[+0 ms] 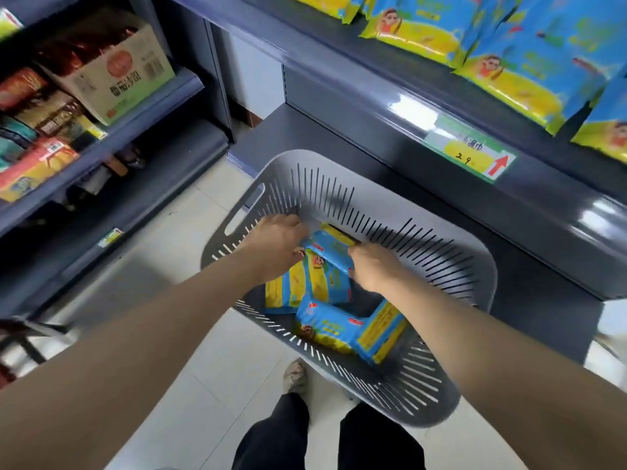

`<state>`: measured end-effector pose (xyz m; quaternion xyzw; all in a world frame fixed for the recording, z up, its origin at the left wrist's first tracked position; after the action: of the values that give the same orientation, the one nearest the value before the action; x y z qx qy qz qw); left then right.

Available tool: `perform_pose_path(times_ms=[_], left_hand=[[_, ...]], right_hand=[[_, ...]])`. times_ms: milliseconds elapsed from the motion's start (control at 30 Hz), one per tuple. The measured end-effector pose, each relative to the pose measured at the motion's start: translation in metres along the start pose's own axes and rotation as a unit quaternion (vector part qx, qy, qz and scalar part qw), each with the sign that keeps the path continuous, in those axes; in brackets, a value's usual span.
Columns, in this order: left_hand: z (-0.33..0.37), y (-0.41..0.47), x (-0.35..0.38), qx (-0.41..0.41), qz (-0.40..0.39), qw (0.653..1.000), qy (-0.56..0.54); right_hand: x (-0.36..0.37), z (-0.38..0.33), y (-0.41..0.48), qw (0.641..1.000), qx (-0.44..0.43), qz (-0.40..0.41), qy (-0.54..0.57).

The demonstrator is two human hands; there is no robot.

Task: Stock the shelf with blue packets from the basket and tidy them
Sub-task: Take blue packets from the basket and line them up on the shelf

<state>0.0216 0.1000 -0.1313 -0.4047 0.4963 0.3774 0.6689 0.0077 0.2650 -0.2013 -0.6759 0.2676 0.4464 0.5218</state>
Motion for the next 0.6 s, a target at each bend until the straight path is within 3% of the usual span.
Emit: perform_pose_path(times_ms=[67, 233, 367, 600], left_hand=[[0.002, 0.001, 0.011, 0.012, -0.012, 1.0, -0.004], [0.019, 0.004, 0.032, 0.065, -0.076, 0.995, 0.02], [0.03, 0.012, 0.047, 0.083, -0.118, 0.989, 0.037], [0.041, 0.02, 0.082, 0.045, -0.193, 0.98, 0.018]], right_hand=[[0.009, 0.005, 0.0, 0.999, 0.008, -0.049, -0.003], [0.043, 0.018, -0.024, 0.961, 0.017, -0.275, 0.012], [0.058, 0.033, -0.03, 0.967, 0.032, -0.252, -0.032], [0.032, 0.043, -0.034, 0.976, 0.012, -0.216, -0.04]])
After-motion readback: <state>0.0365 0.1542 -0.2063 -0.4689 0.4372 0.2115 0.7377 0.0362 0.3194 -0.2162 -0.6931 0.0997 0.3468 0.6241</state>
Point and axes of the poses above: each hand's wrist, its own y-axis towards the middle knuckle, its own x-axis out of the palm, z = x × y, the point moved 5 cm from there along y, towards the middle knuckle, and after that the axes turned 3 degrees about z, right-handed, at the moved point
